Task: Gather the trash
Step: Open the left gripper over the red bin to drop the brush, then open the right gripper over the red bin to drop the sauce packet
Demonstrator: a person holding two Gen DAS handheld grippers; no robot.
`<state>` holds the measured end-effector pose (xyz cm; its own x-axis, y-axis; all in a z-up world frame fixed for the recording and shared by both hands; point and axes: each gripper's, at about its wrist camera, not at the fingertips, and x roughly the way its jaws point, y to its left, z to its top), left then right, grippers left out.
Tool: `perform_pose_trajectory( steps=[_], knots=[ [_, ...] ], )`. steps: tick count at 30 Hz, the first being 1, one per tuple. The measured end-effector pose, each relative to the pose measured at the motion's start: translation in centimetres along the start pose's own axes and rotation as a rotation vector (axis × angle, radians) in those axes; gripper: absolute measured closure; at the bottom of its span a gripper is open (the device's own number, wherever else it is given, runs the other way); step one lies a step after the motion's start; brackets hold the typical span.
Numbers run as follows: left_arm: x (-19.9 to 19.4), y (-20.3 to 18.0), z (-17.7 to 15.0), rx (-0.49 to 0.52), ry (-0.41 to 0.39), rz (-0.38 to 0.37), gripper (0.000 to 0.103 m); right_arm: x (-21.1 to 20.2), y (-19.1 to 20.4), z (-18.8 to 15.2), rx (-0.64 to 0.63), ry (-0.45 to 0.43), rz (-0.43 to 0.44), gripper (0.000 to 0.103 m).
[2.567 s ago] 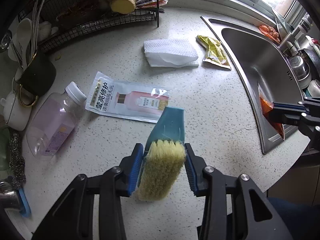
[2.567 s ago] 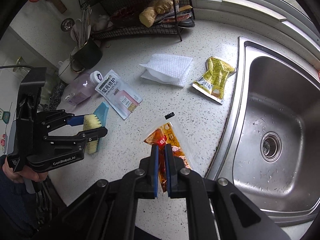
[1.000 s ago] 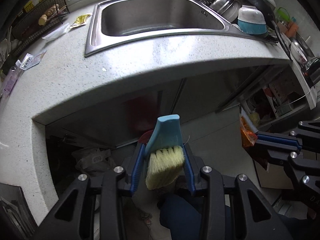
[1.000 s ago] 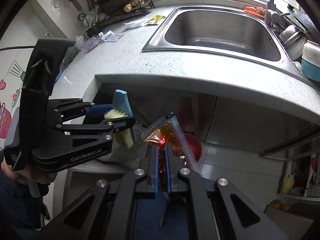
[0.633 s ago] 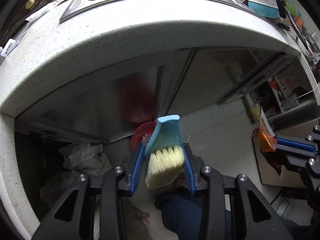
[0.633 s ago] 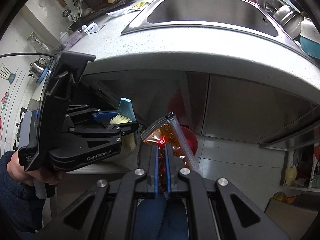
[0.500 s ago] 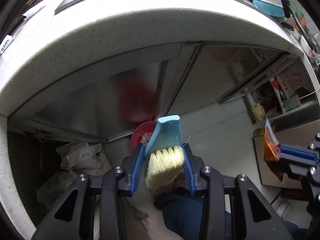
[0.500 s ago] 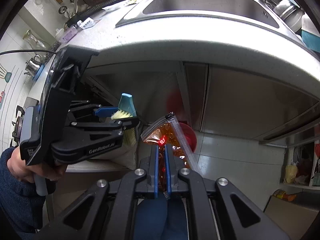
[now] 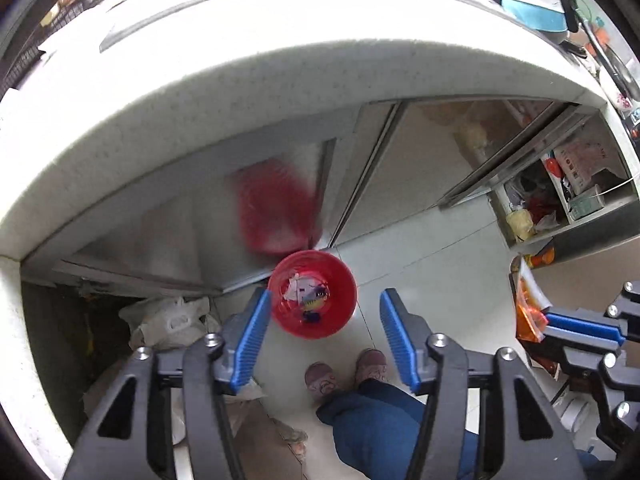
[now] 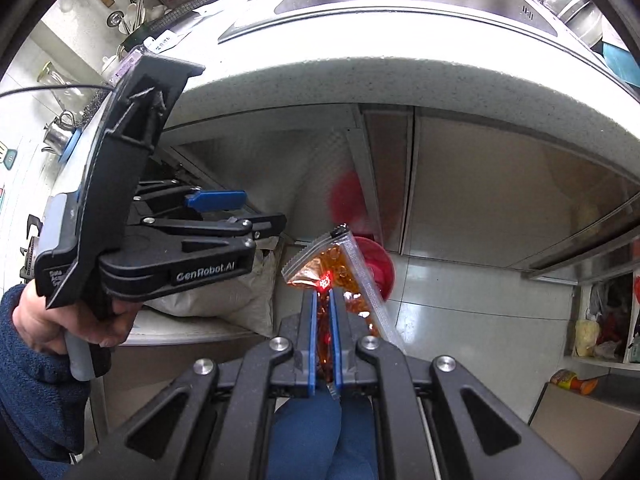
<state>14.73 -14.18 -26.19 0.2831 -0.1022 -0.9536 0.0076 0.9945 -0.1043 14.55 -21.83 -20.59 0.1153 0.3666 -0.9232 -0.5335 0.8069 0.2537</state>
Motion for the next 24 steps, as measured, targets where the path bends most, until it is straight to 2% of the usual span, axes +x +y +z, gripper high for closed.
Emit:
perform_pose_trajectory(
  steps=[12,14,16,18,19,21,23,24],
  knots=[
    [-2.2,1.6,0.3,-0.007,-0.005,-0.017,0.047,-1.7,-0.3,-0.2,0.017,-0.028,0.006,0.098],
    [-2.5,2.0,0.3,-0.028,-0.012,-0.005,0.043,-1.7,-0.4,-0.1,0.021,-0.029,0.009,0.098],
    [-2.7,2.8,0.1,-0.054,-0.018,-0.018,0.031,-1.5,-0.4,-0.1,0.019,-0.028,0.014,0.098],
    [-2.9,3.7,-0.1,-0.070,-0.022,-0.023,0.023,-0.8,-0.2,-0.2,0.017,-0.022,0.022,0.098],
    [-2.9,4.1,-0.3,-0.070,-0.023,-0.016,0.020,-0.5,-0.2,-0.2,0.015,-0.018,0.027,0.098],
    [-2.9,4.4,-0.6,-0.062,-0.016,0.018,0.019,0.1,0.0,-0.2,0.009,-0.010,0.038,0.098],
    [-2.8,4.9,-0.8,-0.060,-0.005,0.042,0.012,0.7,0.2,-0.1,-0.001,0.001,0.050,0.098],
    [-2.8,5.3,-1.0,-0.066,-0.002,0.044,0.003,1.0,0.2,0.0,-0.007,0.009,0.054,0.098]
  ],
)
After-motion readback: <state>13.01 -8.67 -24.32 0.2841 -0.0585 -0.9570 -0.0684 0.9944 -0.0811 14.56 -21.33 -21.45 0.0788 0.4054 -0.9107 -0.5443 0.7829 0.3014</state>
